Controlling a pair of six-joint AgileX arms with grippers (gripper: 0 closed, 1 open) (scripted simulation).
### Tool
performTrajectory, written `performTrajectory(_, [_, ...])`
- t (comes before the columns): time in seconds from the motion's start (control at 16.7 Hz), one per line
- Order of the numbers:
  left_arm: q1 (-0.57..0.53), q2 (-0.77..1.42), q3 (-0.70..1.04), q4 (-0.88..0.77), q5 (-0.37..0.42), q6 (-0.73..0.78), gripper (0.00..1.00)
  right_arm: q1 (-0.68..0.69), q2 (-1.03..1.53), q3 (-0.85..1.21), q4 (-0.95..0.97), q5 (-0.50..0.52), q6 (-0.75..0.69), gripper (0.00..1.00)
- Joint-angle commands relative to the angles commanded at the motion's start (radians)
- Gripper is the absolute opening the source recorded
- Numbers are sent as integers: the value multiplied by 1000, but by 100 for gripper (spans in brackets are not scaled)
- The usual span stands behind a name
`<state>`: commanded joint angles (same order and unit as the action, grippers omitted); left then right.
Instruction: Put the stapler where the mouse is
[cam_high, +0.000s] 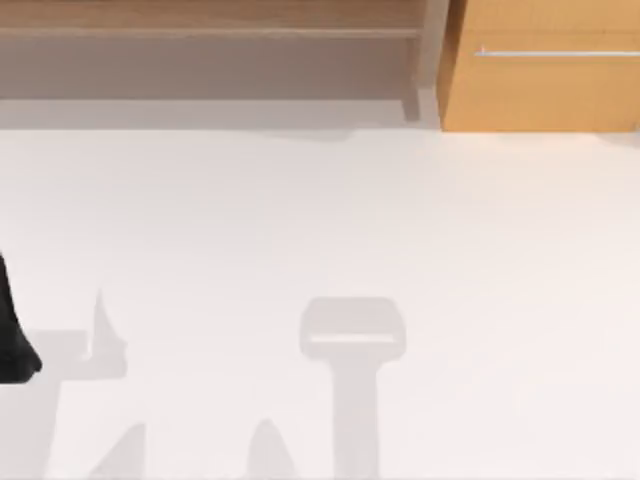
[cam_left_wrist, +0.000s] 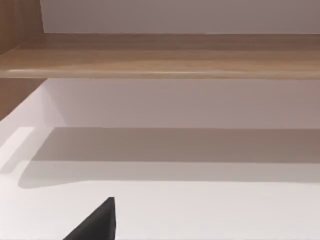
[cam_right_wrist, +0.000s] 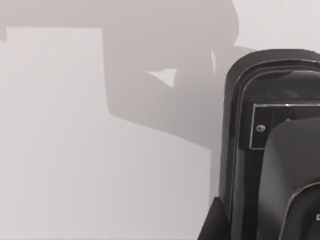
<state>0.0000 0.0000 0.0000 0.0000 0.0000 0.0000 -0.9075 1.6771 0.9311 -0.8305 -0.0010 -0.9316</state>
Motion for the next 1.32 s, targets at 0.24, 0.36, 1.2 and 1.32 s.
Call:
performTrajectory(0.24, [0,0,0,0,0,0,100,1,-15,14,-23,0,0,0])
performTrajectory(0.36, [0,0,0,0,0,0,100,3,-11,14,-22,0,4,0])
performTrajectory(1.2, [0,0,0,0,0,0,100,716,254,403,-165,5,771,0])
performTrajectory(1.32, [0,0,0,0,0,0,100,784,271,445,-173,8,838,0])
